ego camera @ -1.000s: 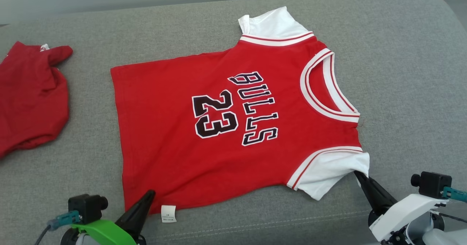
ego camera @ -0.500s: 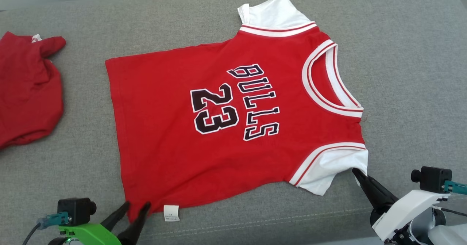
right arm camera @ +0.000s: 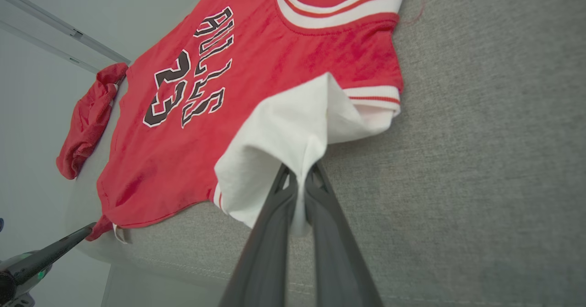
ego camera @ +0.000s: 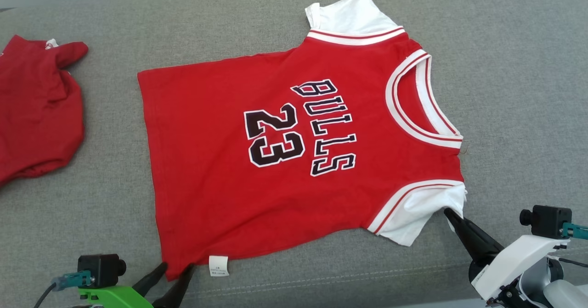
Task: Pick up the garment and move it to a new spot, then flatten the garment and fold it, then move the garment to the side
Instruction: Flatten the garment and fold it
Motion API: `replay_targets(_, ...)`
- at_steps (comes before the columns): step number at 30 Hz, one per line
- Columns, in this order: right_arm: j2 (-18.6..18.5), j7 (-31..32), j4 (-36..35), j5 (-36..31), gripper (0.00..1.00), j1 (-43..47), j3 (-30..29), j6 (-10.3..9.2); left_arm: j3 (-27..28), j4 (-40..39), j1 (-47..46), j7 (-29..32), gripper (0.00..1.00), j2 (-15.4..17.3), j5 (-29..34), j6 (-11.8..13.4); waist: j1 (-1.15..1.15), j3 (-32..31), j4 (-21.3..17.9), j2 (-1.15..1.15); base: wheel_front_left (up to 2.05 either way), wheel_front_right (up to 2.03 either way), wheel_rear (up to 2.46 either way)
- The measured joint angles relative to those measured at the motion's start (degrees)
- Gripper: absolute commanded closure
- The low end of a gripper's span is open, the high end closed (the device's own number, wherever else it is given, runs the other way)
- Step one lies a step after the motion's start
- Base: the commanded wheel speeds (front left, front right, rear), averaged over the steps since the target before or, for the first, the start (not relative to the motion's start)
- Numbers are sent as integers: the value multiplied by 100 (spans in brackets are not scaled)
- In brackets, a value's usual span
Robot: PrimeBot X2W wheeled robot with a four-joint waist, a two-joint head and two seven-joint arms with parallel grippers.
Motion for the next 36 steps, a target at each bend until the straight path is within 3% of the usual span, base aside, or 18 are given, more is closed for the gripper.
replay_targets(3,-8,16,-26,0,100,0,-1,-15,0,-40,23,46,22,3,-3,8,0,14,-8,0,0,0,0)
replay_targets(4,-9,18,-38,1,100,1,-1,-15,0,-55,25,55,42,5,-3,8,0,19,-12,0,0,0,0)
replay_targets(5,-9,26,-53,2,100,2,-1,-16,-1,-67,27,62,51,8,-3,15,0,24,-16,0,0,0,0)
replay_targets(13,-11,52,-120,41,100,19,-4,-62,-2,-130,43,64,75,9,-12,30,0,66,-53,0,0,0,0)
replay_targets(14,-10,69,-129,44,100,19,-5,-64,-1,-131,44,68,72,10,-12,35,0,71,-57,0,0,0,0)
replay_targets(16,-11,74,-144,45,100,19,-10,-67,10,-137,46,69,57,21,-12,52,0,78,-63,0,0,0,0)
replay_targets(17,-11,75,-148,47,100,19,-13,-68,19,-147,47,69,42,29,-12,52,0,80,-65,0,0,0,0)
replay_targets(18,-11,75,-151,49,100,20,-15,-68,23,-158,48,69,34,40,-12,53,0,82,-65,0,0,0,0)
replay_targets(20,-11,76,-159,51,100,25,-19,-70,21,-193,55,70,0,79,-11,58,0,84,-65,0,0,0,0)
replay_targets(36,-3,143,-247,146,100,105,-42,-114,-108,-270,149,263,0,263,115,158,0,120,-15,0,0,0,0)
